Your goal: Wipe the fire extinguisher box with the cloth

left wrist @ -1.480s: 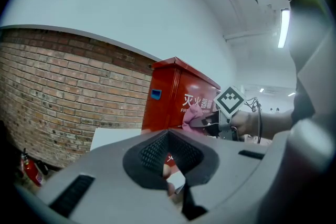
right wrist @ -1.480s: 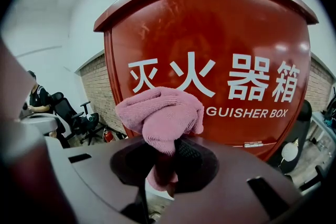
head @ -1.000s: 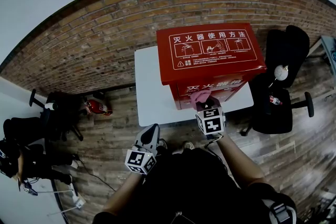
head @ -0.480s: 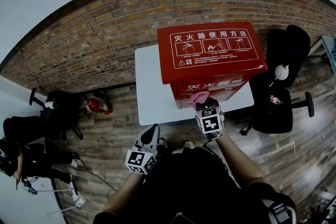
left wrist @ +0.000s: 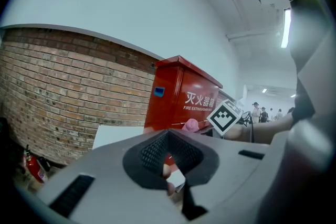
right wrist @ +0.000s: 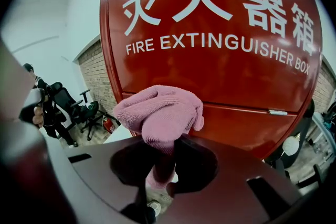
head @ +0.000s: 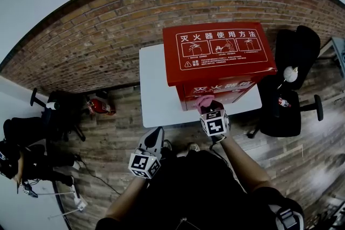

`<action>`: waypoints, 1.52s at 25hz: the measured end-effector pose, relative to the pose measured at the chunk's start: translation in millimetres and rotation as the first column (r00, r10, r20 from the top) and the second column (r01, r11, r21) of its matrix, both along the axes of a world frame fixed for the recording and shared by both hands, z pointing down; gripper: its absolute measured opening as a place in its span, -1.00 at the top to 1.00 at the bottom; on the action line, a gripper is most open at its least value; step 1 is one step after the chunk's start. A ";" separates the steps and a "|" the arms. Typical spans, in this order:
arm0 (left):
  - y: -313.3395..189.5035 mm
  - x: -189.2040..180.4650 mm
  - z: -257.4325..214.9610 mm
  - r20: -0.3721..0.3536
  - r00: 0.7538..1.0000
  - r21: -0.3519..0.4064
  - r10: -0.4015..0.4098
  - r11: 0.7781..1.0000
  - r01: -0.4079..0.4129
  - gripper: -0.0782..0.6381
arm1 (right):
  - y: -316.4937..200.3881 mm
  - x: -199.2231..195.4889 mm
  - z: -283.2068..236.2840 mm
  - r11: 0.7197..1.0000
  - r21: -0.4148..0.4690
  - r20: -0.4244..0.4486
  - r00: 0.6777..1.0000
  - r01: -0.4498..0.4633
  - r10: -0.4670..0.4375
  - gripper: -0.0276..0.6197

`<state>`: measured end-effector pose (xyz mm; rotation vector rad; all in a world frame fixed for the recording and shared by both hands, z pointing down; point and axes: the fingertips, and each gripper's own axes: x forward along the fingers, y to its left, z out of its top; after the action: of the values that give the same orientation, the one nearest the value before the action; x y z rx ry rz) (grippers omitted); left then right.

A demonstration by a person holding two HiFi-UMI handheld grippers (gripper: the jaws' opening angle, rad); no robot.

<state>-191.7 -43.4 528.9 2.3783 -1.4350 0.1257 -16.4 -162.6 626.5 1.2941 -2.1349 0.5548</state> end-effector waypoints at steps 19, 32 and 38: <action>-2.0 0.6 -1.9 0.018 1.000 -0.003 0.000 1.000 0.000 0.72 | 1.3 -1.3 17.2 0.983 0.184 0.067 0.998 -0.006 -0.007 0.65; 1.1 -2.7 -3.9 0.039 0.999 -0.007 -0.008 1.000 0.008 0.72 | 3.2 -4.3 45.3 0.985 0.173 0.067 0.998 0.007 -0.019 0.65; 2.7 -3.0 -3.4 0.044 0.999 -0.010 -0.012 1.000 0.013 0.72 | 3.8 -3.9 63.1 0.985 0.172 0.076 0.997 0.012 -0.026 0.65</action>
<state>-194.7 -40.7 525.5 2.3720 -1.4654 0.1823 -20.3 -158.8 689.6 1.3626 -2.2996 0.4272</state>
